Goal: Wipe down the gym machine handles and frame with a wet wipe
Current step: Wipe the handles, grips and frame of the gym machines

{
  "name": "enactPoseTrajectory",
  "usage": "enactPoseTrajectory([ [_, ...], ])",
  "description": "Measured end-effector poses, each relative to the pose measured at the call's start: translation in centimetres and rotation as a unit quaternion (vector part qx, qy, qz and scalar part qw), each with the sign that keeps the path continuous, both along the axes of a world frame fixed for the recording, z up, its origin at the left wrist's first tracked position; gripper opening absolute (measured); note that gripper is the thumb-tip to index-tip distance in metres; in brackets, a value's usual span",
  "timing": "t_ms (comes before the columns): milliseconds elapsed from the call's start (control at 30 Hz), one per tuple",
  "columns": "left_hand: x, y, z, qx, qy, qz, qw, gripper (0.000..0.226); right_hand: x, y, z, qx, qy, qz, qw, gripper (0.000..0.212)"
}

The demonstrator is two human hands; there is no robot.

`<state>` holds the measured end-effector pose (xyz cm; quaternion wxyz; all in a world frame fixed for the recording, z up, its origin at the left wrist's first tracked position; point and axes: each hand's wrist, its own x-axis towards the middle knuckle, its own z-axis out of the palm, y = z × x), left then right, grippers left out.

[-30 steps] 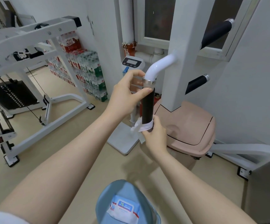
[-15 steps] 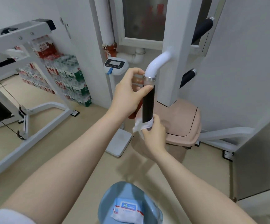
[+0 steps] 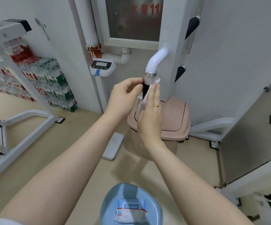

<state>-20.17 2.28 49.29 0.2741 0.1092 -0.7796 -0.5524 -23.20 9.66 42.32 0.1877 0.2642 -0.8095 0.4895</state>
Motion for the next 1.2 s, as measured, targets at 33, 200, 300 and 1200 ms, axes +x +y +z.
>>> enactPoseTrajectory([
  [33, 0.3, -0.2, 0.0, 0.008, -0.006, -0.017, 1.000, 0.025, -0.1, 0.1, -1.1, 0.048, 0.045, -0.026, 0.998, 0.069],
  [200, 0.9, -0.8, 0.3, 0.043, -0.027, -0.067, 0.996, 0.031, -1.1, 2.9, -6.9, 0.336, 0.290, -0.071, 0.893, 0.057],
  [300, 1.1, -0.9, 0.5, 0.049, -0.039, -0.088, 0.994, 0.032, -2.3, 4.6, -4.8, 0.511, 0.361, 0.023, 0.780, 0.053],
  [1200, 1.1, -0.6, -0.2, -0.070, 0.013, -0.067, 0.995, 0.028, -4.2, 5.5, -1.3, 0.671, 0.363, 0.286, 0.580, 0.012],
])
